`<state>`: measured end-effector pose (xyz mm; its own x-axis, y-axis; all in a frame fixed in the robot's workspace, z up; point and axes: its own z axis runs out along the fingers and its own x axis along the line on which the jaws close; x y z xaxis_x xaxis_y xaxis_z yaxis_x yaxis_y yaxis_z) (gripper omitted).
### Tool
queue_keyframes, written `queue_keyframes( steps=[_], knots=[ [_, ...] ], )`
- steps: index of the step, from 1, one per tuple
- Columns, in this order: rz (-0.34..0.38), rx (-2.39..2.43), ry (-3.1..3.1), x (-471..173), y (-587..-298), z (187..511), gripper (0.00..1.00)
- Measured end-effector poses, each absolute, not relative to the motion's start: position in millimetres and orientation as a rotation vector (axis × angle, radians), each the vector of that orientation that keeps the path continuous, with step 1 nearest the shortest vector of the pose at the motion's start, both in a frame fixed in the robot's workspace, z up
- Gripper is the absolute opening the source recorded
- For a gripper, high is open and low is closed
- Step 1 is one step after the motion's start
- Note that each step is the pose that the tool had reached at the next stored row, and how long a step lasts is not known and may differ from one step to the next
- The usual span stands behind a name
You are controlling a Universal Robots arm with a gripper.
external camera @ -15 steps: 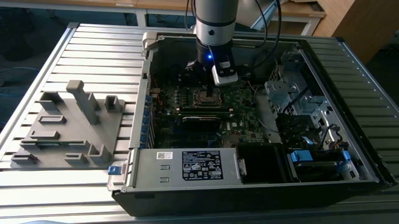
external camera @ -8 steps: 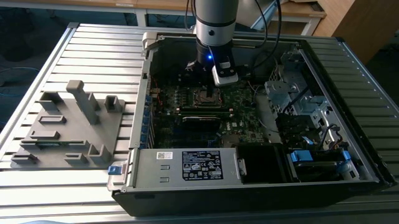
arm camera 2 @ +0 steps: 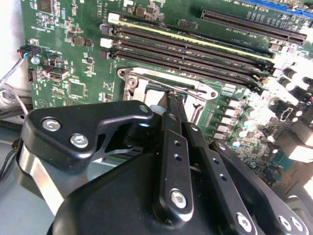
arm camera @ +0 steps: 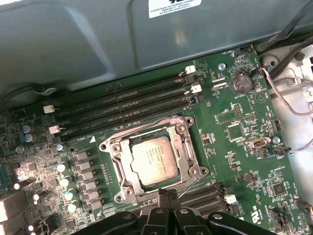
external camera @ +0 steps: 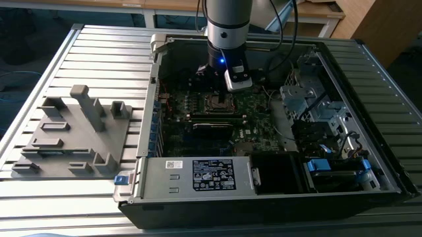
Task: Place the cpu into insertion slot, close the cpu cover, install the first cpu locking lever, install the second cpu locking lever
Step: 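Install the second cpu locking lever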
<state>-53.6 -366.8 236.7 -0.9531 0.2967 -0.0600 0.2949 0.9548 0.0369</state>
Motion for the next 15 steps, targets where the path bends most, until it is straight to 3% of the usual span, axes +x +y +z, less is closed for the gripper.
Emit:
queue_keyframes(
  steps=[15],
  knots=[
    [0.042,0.421,3.048,-53.6,-370.8,236.7,0.11]
  ],
)
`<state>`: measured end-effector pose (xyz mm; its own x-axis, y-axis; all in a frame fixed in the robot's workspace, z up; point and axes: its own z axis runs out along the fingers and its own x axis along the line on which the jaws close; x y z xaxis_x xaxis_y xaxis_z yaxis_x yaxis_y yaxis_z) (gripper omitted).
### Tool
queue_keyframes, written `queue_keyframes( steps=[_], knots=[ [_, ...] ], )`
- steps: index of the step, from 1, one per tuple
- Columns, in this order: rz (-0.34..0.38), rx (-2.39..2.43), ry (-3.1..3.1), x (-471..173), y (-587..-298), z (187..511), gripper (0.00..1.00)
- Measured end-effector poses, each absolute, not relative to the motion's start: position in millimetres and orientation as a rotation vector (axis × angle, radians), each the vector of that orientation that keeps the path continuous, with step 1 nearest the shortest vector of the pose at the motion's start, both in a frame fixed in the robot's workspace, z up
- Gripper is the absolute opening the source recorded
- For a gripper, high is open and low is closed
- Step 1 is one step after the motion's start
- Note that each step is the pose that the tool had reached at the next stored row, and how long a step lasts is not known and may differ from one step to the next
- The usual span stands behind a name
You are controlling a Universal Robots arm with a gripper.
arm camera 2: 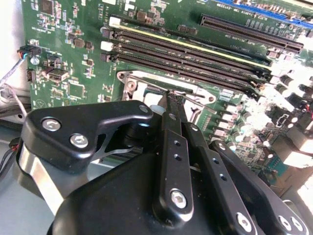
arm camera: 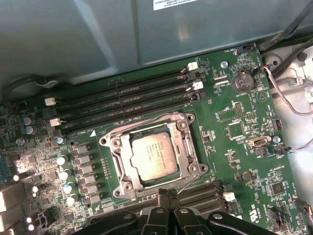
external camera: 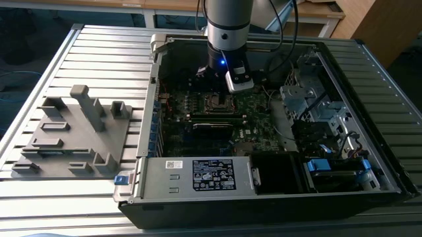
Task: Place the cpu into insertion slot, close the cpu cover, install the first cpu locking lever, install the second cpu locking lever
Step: 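Install the second cpu locking lever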
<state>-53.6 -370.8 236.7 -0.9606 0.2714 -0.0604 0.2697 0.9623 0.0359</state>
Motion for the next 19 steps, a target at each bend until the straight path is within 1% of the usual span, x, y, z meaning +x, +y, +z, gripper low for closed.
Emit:
queue_keyframes(
  steps=[19],
  knots=[
    [0.041,0.418,3.048,-53.8,-375.3,236.7,0.11]
  ],
)
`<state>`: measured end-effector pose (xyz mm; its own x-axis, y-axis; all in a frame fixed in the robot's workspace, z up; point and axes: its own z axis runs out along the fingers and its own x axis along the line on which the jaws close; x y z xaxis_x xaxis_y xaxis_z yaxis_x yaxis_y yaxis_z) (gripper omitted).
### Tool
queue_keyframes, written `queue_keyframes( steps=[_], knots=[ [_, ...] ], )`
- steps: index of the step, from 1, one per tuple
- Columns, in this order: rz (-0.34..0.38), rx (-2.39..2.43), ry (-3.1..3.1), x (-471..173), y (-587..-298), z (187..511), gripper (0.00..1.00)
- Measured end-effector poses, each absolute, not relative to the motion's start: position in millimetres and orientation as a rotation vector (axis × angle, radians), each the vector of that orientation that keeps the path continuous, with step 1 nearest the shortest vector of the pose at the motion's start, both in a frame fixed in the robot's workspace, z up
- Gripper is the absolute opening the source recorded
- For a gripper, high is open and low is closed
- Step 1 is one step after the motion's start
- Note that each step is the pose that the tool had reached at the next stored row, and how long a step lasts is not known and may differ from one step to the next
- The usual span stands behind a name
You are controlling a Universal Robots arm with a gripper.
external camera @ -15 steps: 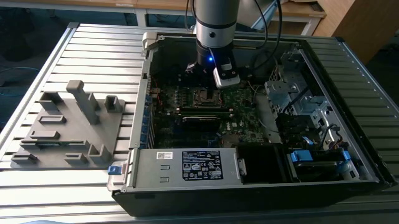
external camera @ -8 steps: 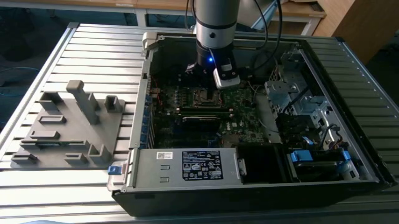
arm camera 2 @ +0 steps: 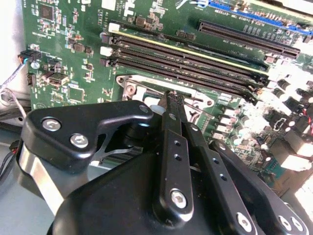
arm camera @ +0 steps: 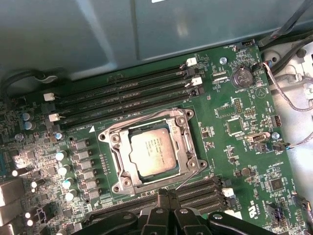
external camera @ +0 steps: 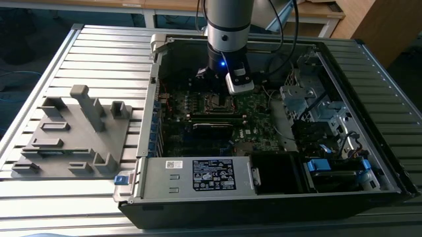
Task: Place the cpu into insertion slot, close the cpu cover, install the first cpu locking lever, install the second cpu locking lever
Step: 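Install the second cpu locking lever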
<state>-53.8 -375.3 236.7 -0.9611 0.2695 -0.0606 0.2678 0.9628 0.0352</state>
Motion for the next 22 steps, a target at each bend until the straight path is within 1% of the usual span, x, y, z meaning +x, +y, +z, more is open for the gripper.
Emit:
queue_keyframes(
  steps=[22],
  knots=[
    [0.041,0.411,3.049,-59.3,-375.9,236.0,0.11]
  ],
)
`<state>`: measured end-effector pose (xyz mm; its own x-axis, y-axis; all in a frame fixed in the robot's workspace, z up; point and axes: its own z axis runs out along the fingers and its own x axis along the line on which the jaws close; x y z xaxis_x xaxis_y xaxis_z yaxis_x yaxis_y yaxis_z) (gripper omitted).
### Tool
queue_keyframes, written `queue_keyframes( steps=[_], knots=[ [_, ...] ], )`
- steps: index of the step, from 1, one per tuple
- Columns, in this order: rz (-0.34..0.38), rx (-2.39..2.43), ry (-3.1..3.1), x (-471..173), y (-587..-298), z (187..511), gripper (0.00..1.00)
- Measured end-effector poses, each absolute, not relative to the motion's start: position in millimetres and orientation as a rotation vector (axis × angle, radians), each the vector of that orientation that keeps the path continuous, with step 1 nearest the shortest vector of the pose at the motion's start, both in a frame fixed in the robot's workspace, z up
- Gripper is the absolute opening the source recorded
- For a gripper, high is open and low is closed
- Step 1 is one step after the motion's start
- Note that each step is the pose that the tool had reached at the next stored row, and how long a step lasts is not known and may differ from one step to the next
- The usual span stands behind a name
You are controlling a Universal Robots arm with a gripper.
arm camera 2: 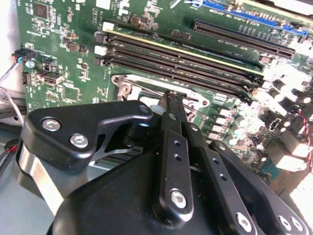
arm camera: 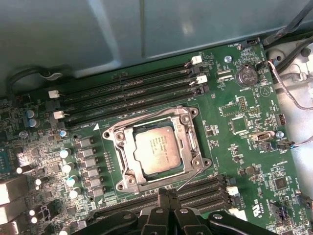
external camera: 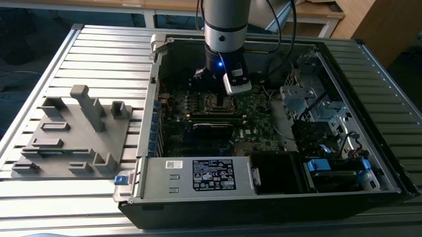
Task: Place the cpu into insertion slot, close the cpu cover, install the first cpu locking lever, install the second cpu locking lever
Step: 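Install the second cpu locking lever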
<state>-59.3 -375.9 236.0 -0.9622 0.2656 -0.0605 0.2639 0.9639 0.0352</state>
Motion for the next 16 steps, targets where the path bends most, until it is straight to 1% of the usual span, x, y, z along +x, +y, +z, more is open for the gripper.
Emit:
queue_keyframes(
  steps=[16],
  knots=[
    [0.042,0.381,3.053,-61.4,-375.8,236.0,0.11]
  ],
)
